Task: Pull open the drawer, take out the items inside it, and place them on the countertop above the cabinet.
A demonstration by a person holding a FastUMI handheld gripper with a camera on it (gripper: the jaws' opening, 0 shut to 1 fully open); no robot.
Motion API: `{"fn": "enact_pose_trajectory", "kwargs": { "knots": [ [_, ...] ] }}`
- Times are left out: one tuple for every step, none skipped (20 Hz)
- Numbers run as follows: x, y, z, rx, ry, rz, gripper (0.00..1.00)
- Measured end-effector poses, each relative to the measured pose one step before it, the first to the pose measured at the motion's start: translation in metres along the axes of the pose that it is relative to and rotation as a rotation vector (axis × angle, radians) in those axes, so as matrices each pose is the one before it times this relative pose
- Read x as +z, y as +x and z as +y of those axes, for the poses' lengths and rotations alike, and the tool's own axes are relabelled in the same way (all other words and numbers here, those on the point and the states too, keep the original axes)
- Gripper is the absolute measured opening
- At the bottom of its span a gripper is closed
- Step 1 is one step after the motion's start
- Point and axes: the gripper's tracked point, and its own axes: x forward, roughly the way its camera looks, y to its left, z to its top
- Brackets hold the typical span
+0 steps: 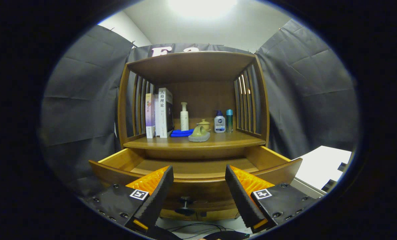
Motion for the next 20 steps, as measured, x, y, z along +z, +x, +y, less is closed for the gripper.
{"fn": "enact_pose_trajectory", "kwargs": {
  "knots": [
    [-0.00668,0.00020,0.00208,0.00347,-0.01023,0.01170,0.98],
    [-0.00614,0.00062,0.00225,0.00322,-0.01224,0.00818,0.98],
    [-0.00511,0.00128,0.00240,0.00265,-0.01112,0.00539,0.98],
    [-0.00563,-0.00019,0.00208,0.00138,-0.00803,0.00581,0.98],
    [-0.00554,0.00111,0.00141,0.00061,-0.00353,0.00759,0.98],
    [-0.00581,0.00124,0.00214,0.00199,-0.00031,0.00742,0.98],
    [-0.00398,0.00109,0.00152,0.00081,-0.00009,0.00544,0.98],
    [-0.00412,0.00094,0.00115,0.00050,-0.00297,0.00791,0.98],
    [-0.00433,0.00195,0.00044,-0.00219,-0.00513,0.00678,0.98],
    [-0.00344,0.00264,-0.00040,-0.00337,-0.00624,0.00646,0.98],
    [-0.00267,0.00270,-0.00043,-0.00288,-0.00513,0.00681,0.98],
    [-0.00284,0.00221,-0.00021,-0.00298,-0.00234,0.00625,0.98],
    [-0.00255,0.00283,-0.00128,-0.00329,0.00132,0.00553,0.98],
    [-0.00165,0.00005,-0.00376,-0.01578,0.00297,0.00148,0.98],
    [0.00196,0.00240,-0.00123,-0.00076,0.00517,-0.00822,0.98],
    [-0.00138,-0.00126,0.00238,-0.00086,-0.00171,-0.00520,0.98],
    [-0.00011,0.00005,0.00051,-0.00113,-0.00778,0.00060,0.98],
    [0.00005,0.00012,-0.00060,-0.00060,-0.00388,-0.00233,0.98],
    [-0.00001,0.00003,0.00029,-0.00010,0.00538,0.00433,0.98],
    [0.00041,0.00026,0.00155,-0.00055,0.01074,-0.00170,0.98]
  ]
}}
